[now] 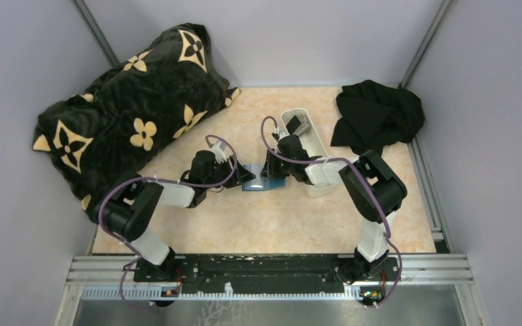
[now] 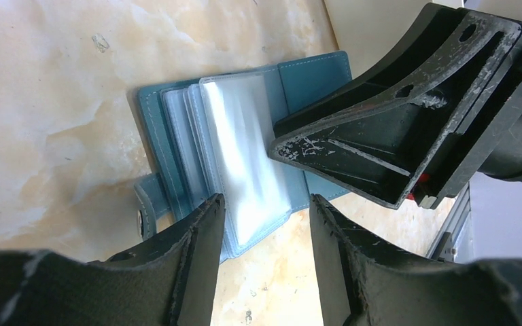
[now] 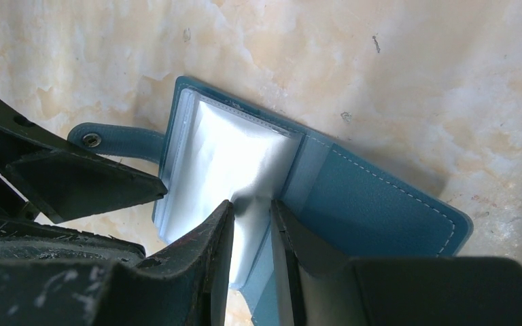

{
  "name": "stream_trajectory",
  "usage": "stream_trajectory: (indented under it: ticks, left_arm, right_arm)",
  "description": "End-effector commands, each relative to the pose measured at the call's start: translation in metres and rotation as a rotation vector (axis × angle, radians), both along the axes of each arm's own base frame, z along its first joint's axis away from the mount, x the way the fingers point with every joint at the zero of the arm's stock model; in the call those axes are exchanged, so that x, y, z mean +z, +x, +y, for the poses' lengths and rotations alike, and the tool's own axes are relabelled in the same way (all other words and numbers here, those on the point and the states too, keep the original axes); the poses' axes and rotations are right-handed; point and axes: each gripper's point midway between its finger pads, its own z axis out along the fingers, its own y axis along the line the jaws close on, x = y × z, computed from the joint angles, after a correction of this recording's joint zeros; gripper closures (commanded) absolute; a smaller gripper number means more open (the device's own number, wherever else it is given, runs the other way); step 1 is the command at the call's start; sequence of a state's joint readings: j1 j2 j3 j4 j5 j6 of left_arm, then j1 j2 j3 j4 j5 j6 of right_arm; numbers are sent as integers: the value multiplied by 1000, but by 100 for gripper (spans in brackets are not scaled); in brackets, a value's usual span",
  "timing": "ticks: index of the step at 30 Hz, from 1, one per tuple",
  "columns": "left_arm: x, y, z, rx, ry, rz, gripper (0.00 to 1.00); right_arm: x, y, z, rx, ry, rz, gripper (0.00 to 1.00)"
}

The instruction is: Take the credit cards out of the card holder

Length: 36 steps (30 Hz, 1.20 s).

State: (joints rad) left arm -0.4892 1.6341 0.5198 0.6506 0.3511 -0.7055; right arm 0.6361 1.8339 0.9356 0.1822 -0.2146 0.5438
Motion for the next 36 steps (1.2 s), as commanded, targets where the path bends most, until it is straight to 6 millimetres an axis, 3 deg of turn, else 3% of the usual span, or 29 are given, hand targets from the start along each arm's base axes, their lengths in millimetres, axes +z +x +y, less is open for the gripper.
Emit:
stream_trajectory:
  ticks: [1,9,17,22,27,36]
  left_arm:
    - [1,0,0,-2,5,-23,44]
    - [2,-1,-14,-40,-20,-20,44]
    - [-2,-2,-3,-14,37,-33,44]
    - [-5,-4,-14,-51,-9,-10,44]
    - [-11,-3,-24,-67,-47,20,44]
    - [-41,-7,-14,-38,-89,111,45]
  right_arm:
    - [-19,-17,-11,8,-42,71,72]
    - [-20,-18,-12,9,-46,70,72]
    - [-22,-19,-12,10,-42,74,72]
    - [-20,-19,-10,18,-35,72,72]
    - [-10,-18,-9,27,-24,47,72]
    - [21,-11,-9,13,-5,-6,67]
